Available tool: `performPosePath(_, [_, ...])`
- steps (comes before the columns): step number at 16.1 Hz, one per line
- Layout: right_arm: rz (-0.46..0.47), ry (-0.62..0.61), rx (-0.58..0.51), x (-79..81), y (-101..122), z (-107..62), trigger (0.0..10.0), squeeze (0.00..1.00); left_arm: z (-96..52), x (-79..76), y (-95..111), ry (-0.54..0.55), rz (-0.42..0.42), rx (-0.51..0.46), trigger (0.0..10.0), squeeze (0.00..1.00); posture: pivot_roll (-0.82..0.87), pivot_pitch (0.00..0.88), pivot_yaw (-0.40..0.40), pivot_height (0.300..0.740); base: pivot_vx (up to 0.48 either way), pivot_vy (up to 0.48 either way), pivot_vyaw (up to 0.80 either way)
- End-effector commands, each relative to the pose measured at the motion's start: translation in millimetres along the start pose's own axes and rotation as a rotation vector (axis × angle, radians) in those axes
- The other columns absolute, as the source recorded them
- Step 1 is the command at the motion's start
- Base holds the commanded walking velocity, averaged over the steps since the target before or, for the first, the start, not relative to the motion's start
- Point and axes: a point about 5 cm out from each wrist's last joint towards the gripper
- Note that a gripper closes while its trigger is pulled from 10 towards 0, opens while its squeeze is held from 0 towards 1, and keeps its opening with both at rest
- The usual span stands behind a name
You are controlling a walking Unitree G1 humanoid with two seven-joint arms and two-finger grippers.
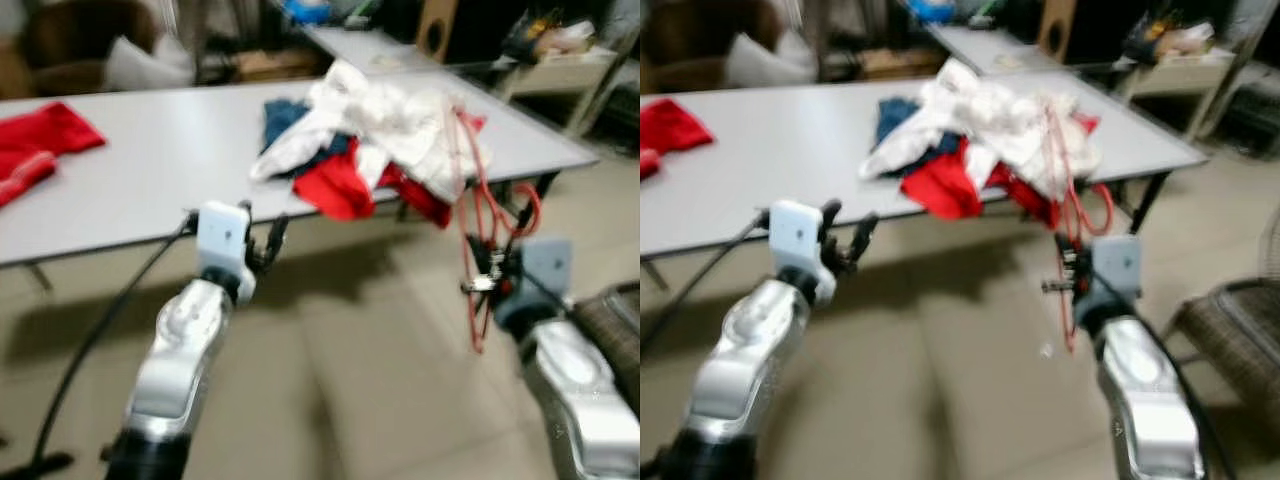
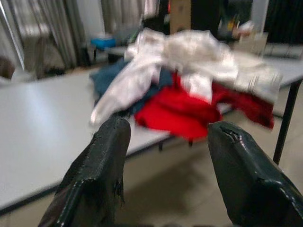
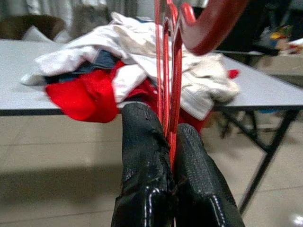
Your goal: Hang hanger
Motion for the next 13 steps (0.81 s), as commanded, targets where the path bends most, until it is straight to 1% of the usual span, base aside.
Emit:
performPosePath(1, [-0.009,-0.013,-0.012,0.9,2.7,0.7,10.0,0.0,1.1,4.6,4.5,0.007,0.014,-0.012,10.0,0.0,-0.18,0.0,-0.015,0.74,0.364,0.0,0.0])
performPosePath(3, [-0.007,-0.023,-0.006,-0.9,0.9,0.1,10.0,0.0,2.0,6.8,2.5,0.031,0.019,-0.005,10.0,0.0,-0.18,0.0,-0.019,0.74,0.358,0.0,0.0])
performPosePath(4, [-0.004,-0.024,-0.001,-1.6,-0.3,-0.6,10.0,0.0,2.7,7.7,1.8,0.033,0.016,-0.005,10.0,0.0,-0.18,0.0,-0.023,0.74,0.375,0.0,-0.8])
performPosePath(5, [0.025,-0.013,0.009,-1.7,-2.3,-1.7,10.0,0.0,2.8,8.3,1.1,0.032,0.015,-0.004,10.0,0.0,-0.18,0.0,-0.025,0.74,0.379,0.0,-0.8])
performPosePath(6, [0.003,-0.023,0.009,-3.5,-2.5,-2.4,10.0,0.0,2.5,8.1,0.5,0.03,0.018,-0.003,10.0,0.0,-0.18,0.0,-0.025,0.74,0.379,0.0,-0.8])
performPosePath(7, [-0.042,-0.037,0.0,-5.7,-1.6,-2.7,10.0,0.0,2.4,7.6,0.2,0.028,0.018,-0.002,10.0,0.0,-0.18,0.0,-0.024,0.74,0.382,0.0,-0.8])
performPosePath(8, [-0.016,-0.024,-0.008,-4.8,-0.8,-3.0,10.0,0.0,2.4,7.6,0.1,0.027,0.019,-0.002,10.0,0.0,-0.18,0.0,-0.023,0.74,0.382,0.0,-0.8])
performPosePath(10, [-0.008,-0.032,-0.028,-4.9,1.9,-3.5,10.0,0.0,3.2,7.5,0.5,0.027,0.021,-0.005,10.0,0.0,-0.18,0.0,-0.021,0.74,0.388,0.0,-0.68])
performPosePath(11, [-0.01,-0.047,-0.031,-6.1,2.6,-3.9,10.0,0.0,3.4,7.5,0.7,0.027,0.021,-0.007,10.0,0.0,-0.18,0.0,-0.021,0.74,0.401,0.0,-0.44])
performPosePath(12, [0.005,-0.054,-0.023,-7.4,2.5,-4.4,10.0,0.0,3.8,7.3,1.1,0.026,0.022,-0.01,10.0,0.0,-0.18,0.0,-0.021,0.74,0.401,0.0,0.0])
performPosePath(13, [0.011,-0.031,-0.02,-6.5,2.3,-4.8,10.0,0.0,4.1,6.9,1.3,0.026,0.024,-0.013,10.0,0.0,-0.19,0.0,-0.014,0.74,0.409,0.0,0.0])
Point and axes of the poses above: a point about 5 cm out from each wrist's last joint towards the gripper, its own z axis pointing out of the wrist towards the gripper, its own y axis along the axis of the wrist's last joint, x = y × z, and after that the axes turned 9 degrees about -z, right-handed
